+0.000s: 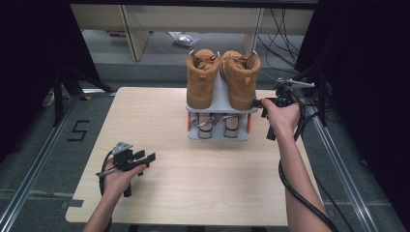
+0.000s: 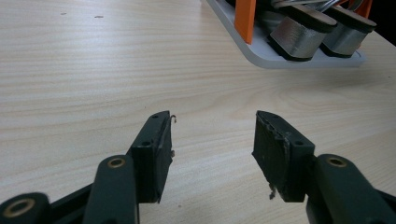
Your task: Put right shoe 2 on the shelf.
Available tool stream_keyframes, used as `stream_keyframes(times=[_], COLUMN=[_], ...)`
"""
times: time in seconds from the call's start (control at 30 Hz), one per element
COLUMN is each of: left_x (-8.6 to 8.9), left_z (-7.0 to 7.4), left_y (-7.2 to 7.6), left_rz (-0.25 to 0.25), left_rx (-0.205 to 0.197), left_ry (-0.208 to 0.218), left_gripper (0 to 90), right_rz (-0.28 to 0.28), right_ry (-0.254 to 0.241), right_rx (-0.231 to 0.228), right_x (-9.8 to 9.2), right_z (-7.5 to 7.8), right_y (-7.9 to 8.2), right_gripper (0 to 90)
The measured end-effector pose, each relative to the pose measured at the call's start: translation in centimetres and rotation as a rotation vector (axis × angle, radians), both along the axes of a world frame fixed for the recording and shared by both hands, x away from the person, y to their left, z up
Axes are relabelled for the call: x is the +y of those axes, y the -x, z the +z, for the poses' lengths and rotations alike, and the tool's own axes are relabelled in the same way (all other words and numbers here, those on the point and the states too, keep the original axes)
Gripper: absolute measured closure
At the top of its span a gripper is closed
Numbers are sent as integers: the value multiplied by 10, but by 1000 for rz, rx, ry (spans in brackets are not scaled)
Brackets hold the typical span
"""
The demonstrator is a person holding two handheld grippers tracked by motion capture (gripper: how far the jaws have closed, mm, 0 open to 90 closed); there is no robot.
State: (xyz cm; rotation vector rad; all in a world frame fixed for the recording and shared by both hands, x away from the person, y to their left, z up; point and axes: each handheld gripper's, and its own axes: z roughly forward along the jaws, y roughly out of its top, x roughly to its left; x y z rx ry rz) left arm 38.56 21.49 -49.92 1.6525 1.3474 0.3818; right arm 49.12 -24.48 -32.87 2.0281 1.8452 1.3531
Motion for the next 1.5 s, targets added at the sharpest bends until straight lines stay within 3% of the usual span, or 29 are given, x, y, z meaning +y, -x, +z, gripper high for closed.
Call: stream_keyframes(times=[0.2,0.33,0.5,0.6,0.63,0.7,0.73,0.83,0.9,0.97,1.37,1.47,1.5], left_x=[-1,0,1,3,3,3,3,3,3,3,4,5,5], left_z=[0,0,1,1,2,2,2,2,1,0,-1,-2,-2], left_y=[0,0,0,0,0,0,0,0,0,0,1,1,1], left_rz=[-1,-2,4,9,12,13,13,12,13,15,16,17,21], left_rx=[-3,-6,-10,-15,-14,-17,-20,-24,-25,-23,-20,-22,-20], left_ry=[9,7,17,19,13,15,18,23,18,21,16,18,19], left_gripper=[461,461,461,461,461,461,461,459,458,457,454,454,454], right_rz=[5,29,16,23,11,20,6,10,-12,-5,-29,-35,-14], right_ry=[-6,-17,-32,42,27,60,44,67,43,71,72,88,125], right_rx=[18,-17,-37,-98,-84,-102,-81,-110,-81,-104,-107,-116,-136], right_x=[7,6,3,-3,-3,-8,-9,-20,-23,-30,-52,-56,-61], right_z=[1,-4,-3,-2,-2,-4,-4,-12,-15,-20,-43,-49,-54], right_y=[0,-1,2,4,6,7,8,10,14,15,35,41,43], right_gripper=[900,900,897,880,873,859,856,841,826,814,765,754,749])
